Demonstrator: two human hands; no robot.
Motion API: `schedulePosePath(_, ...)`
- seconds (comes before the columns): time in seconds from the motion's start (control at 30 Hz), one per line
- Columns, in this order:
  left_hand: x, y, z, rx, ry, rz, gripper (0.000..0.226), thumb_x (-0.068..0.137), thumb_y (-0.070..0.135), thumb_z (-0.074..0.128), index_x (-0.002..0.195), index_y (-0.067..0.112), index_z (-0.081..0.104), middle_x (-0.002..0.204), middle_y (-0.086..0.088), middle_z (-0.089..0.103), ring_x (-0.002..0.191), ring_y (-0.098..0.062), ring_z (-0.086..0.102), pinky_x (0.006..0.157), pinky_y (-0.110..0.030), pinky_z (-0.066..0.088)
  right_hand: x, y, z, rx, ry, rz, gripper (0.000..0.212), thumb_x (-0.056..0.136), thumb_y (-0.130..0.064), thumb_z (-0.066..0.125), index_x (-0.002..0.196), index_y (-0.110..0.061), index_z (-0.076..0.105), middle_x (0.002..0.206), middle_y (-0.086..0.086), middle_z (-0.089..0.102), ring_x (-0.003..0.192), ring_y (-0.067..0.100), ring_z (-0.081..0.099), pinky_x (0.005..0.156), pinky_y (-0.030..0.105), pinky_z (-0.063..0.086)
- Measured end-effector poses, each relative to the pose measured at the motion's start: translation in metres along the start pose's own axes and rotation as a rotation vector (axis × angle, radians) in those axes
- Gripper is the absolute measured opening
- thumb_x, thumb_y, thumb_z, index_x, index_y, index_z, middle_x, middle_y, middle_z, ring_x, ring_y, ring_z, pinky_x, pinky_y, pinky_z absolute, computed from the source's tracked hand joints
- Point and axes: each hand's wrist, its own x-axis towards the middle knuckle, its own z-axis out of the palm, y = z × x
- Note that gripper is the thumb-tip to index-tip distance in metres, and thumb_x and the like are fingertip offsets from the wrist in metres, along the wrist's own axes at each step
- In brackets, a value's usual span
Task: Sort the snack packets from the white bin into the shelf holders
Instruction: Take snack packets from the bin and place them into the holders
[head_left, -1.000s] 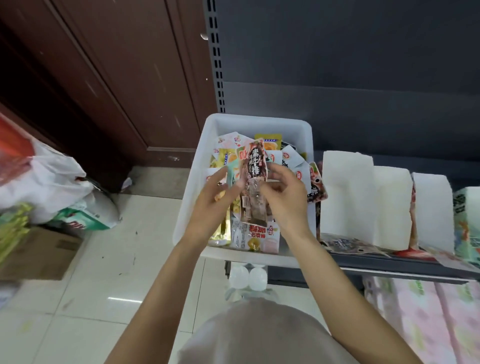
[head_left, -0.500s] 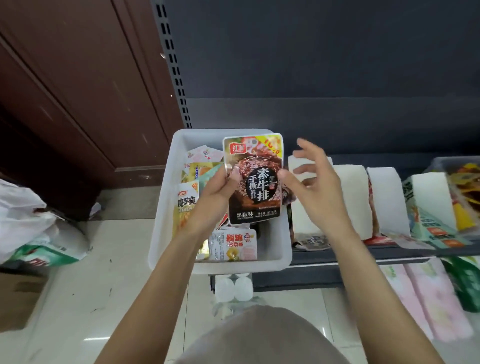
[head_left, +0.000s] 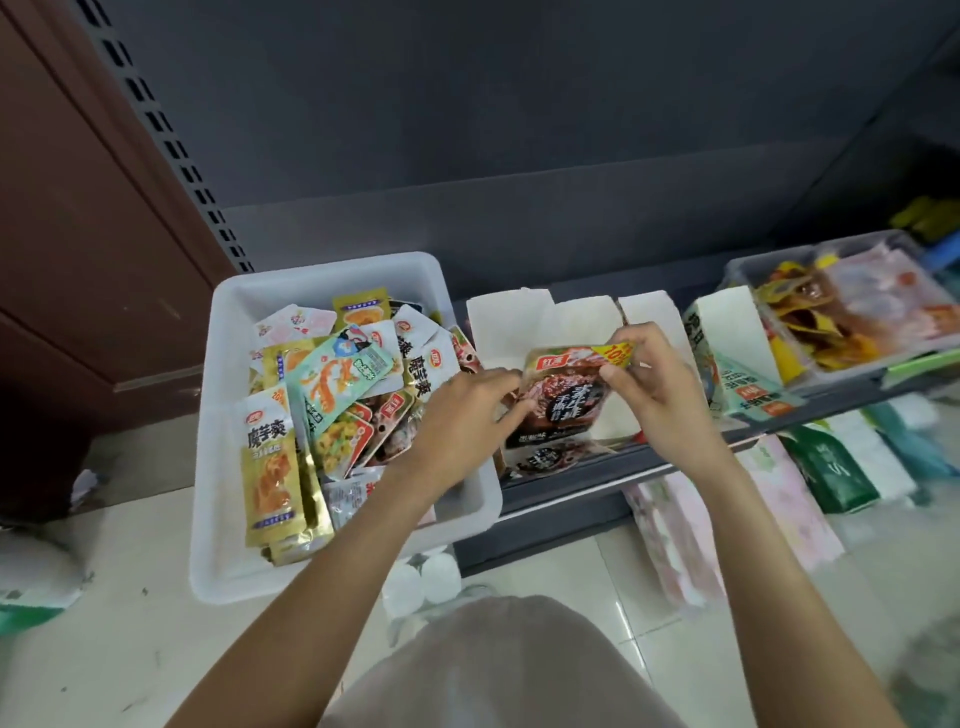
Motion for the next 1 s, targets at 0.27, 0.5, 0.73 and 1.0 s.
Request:
schedulePosePath(0.27, -0.022, -0.015, 0.011, 0.223, 0.057, 0.013, 0.008, 0.078, 0.025, 0.075, 0.084, 0.022, 0.069, 0.076, 0.008, 0.068, 0.076, -0.017, 0.057, 0.07, -0.03, 0.04, -0.008, 0.027, 0.007, -0.237, -0.22, 0.008, 0.01, 0.097, -0.016, 0.054, 0.094, -0.023, 0.06, 0.08, -0.01, 0.063, 0.077, 0.003, 0.06, 0.07, 0.013, 0.042)
schedulePosePath(0.5, -0.026, -0.018, 0.007, 0.221, -0.111, 0.028, 0.022, 0.084, 0.041, 0.06, 0.096, 0.03, 0.074, 0.091, 0.009, 0.064, 0.088, -0.015, 0.048, 0.074, -0.028, 0.038, -0.011, 0.027, -0.005, -0.31, -0.395, 0.167, 0.032, 0.095, -0.007, 0.046, 0.103, -0.031, 0.066, 0.104, -0.018, 0.066, 0.102, -0.002, 0.06, 0.088, 0.012, 0.043)
schedulePosePath(0.73, -0.04, -0.047, -0.022, 0.026, 0.025, -0.16, 0.029, 0.085, 0.038, 0.058, 0.11, 0.027, 0.068, 0.105, 0.006, 0.065, 0.098, -0.013, 0.055, 0.084, -0.031, 0.046, 0.023, -0.023, 0.027, -0.218, -0.184, 0.078, 0.024, 0.095, -0.012, 0.047, 0.104, -0.022, 0.067, 0.096, -0.01, 0.07, 0.092, 0.002, 0.064, 0.085, 0.017, 0.047)
schedulePosePath(1.0, -0.022, -0.066, -0.002, 0.019, 0.018, -0.298, 0.039, 0.093, 0.028, 0.054, 0.131, 0.024, 0.054, 0.138, 0.001, 0.049, 0.128, -0.019, 0.042, 0.108, -0.037, 0.033, 0.065, -0.015, 0.106, -0.738, -0.37, 0.234, 0.024, 0.095, -0.033, 0.049, 0.089, -0.011, 0.055, 0.099, 0.012, 0.065, 0.09, 0.032, 0.06, 0.064, 0.032, 0.037)
